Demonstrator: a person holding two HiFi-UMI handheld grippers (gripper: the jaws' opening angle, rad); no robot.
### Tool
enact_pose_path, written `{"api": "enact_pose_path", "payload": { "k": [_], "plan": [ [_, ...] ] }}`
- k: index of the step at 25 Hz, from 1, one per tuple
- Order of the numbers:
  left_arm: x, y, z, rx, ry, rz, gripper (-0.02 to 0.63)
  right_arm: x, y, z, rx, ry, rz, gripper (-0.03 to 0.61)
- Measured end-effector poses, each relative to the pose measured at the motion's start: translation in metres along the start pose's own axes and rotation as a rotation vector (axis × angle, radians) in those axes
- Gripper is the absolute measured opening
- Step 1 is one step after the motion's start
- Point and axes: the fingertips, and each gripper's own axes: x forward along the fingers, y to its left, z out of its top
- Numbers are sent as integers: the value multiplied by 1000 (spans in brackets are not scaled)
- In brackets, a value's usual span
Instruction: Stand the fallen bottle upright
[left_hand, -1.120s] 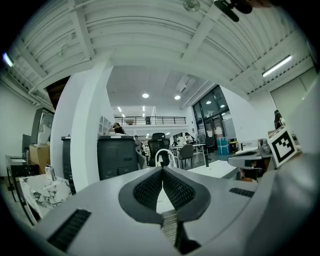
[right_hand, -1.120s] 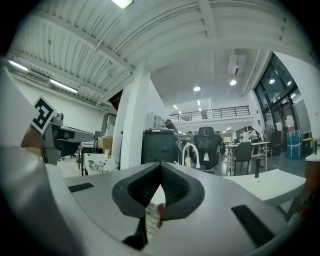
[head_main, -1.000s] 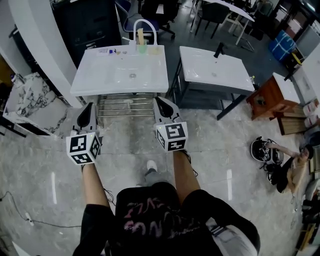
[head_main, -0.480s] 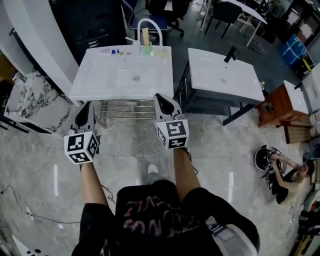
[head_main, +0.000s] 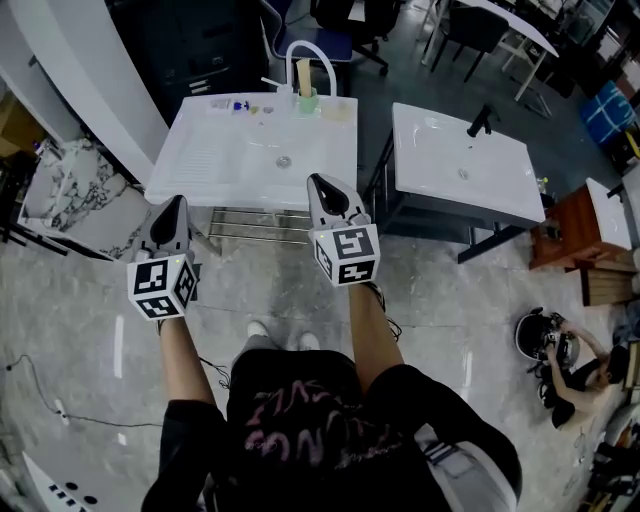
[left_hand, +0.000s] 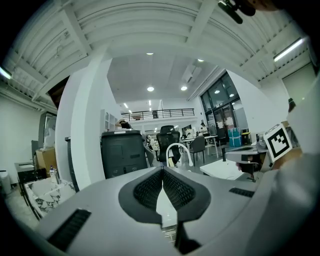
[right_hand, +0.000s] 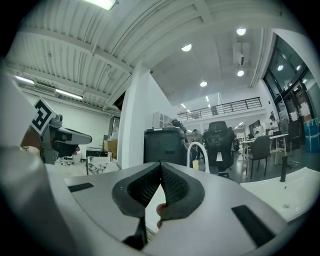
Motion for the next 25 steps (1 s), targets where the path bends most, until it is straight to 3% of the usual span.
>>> {"api": "enact_pose_path", "payload": {
  "k": [13,25],
  "plan": [
    [81,43,-18,7,-17,-34,17,92,-10,-20,-29,10,-6,14],
    [198,141,-54,-20,19,-126,17,239,-1,-32,-37,47,-81,14]
  ]
}}
